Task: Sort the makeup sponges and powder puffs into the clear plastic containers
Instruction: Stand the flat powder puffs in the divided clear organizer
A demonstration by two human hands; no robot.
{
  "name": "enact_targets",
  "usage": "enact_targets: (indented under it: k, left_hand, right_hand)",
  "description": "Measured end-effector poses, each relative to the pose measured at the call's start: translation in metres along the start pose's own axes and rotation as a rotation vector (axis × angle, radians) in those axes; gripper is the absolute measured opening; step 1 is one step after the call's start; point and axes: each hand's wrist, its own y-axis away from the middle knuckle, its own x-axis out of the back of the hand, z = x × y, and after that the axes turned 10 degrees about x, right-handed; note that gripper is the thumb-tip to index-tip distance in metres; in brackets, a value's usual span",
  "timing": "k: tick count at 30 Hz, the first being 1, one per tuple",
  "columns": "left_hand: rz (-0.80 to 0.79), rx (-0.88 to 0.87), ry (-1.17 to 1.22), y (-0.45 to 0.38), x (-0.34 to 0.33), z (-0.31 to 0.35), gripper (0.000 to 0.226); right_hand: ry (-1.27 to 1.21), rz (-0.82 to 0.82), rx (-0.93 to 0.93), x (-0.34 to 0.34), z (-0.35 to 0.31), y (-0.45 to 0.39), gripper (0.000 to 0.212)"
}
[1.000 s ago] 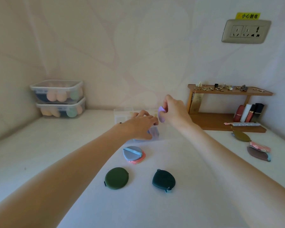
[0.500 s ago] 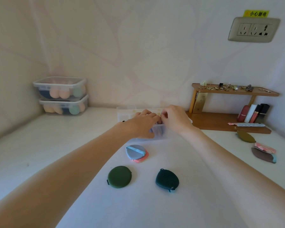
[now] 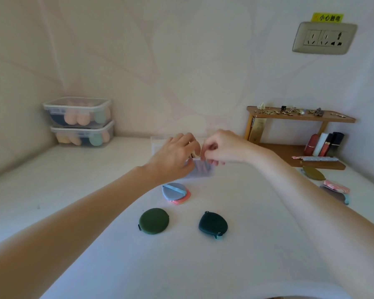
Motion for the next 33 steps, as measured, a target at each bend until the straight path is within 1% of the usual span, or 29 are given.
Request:
enact_targets:
  k: [1, 2, 3, 4, 5, 6, 8, 10, 12, 13, 15, 16, 19, 20, 22, 24, 26, 28, 31, 33]
  left_hand:
    - [-0.012, -0.018, 0.013, 0.006, 0.002, 0.002, 0.026]
    - [-0.060, -0.025, 0.019, 0.012, 0.007, 0.004, 0.023]
    - [-0.126, -0.027, 0.026, 0.016, 0.011, 0.007, 0.022]
    - [-0.216, -0.002, 0.026, 0.020, 0.014, 0.009, 0.025]
    - [-0.290, 0.034, -0.003, 0.025, 0.017, 0.010, 0.028]
    - [-0.319, 0.050, -0.027, 0.025, 0.018, 0.011, 0.030]
    - [-0.328, 0.058, -0.038, 0.030, 0.018, 0.013, 0.033]
    - [-0.321, 0.062, -0.063, 0.032, 0.015, 0.013, 0.035]
    - [-0.307, 0.060, -0.072, 0.032, 0.013, 0.013, 0.037]
    - [-0.286, 0.065, -0.071, 0.030, 0.013, 0.013, 0.038]
    - [-0.249, 0.085, -0.073, 0.024, 0.014, 0.013, 0.042]
    - [-0.223, 0.097, -0.069, 0.019, 0.014, 0.012, 0.043]
    - [-0.169, 0.138, -0.026, 0.003, 0.013, 0.012, 0.045]
    - [-0.181, 0.145, -0.018, -0.004, 0.012, 0.013, 0.045]
    - [-0.256, 0.147, -0.014, -0.014, 0.009, 0.014, 0.050]
    - [-0.336, 0.141, -0.017, -0.022, 0.005, 0.016, 0.055]
    - [-0.388, 0.130, -0.022, -0.030, -0.001, 0.017, 0.058]
    - [-0.419, 0.120, -0.030, -0.034, -0.006, 0.018, 0.057]
    - [-0.446, 0.115, -0.063, -0.037, -0.011, 0.017, 0.054]
    - [-0.436, 0.104, -0.083, -0.037, -0.013, 0.015, 0.053]
  right_hand:
    - [-0.029, -0.212, -0.045, -0.002, -0.006, 0.004, 0.009]
    - [-0.043, -0.406, -0.103, -0.005, -0.011, 0.006, 0.009]
    - [-0.034, -0.557, -0.163, -0.010, -0.015, 0.009, 0.020]
    - [-0.004, -0.663, -0.213, -0.015, -0.017, 0.012, 0.031]
    - [0.031, -0.723, -0.241, -0.021, -0.020, 0.016, 0.037]
    - [0.063, -0.737, -0.243, -0.025, -0.022, 0.019, 0.039]
    - [0.103, -0.729, -0.214, -0.037, -0.024, 0.024, 0.034]
    - [0.089, -0.733, -0.185, -0.045, -0.025, 0.026, 0.024]
    - [0.058, -0.735, -0.156, -0.047, -0.026, 0.025, 0.025]
    - [0.078, -0.713, -0.128, -0.044, -0.026, 0.023, 0.026]
    - [0.141, -0.579, -0.073, -0.033, -0.025, 0.021, 0.024]
    - [0.146, -0.472, -0.061, -0.025, -0.023, 0.019, 0.024]
    - [0.028, -0.085, -0.081, 0.001, -0.008, 0.011, 0.026]
    - [0.009, 0.052, -0.082, 0.007, -0.002, 0.008, 0.025]
    - [0.006, 0.291, -0.095, 0.014, 0.009, 0.002, 0.027]
    - [0.007, 0.438, -0.122, 0.013, 0.018, -0.004, 0.032]
    - [0.014, 0.480, -0.160, 0.008, 0.026, -0.010, 0.033]
    - [-0.004, 0.458, -0.179, -0.001, 0.031, -0.017, 0.029]
    - [-0.011, 0.475, -0.163, -0.012, 0.037, -0.023, 0.025]
    - [-0.003, 0.490, -0.125, -0.018, 0.041, -0.027, 0.022]
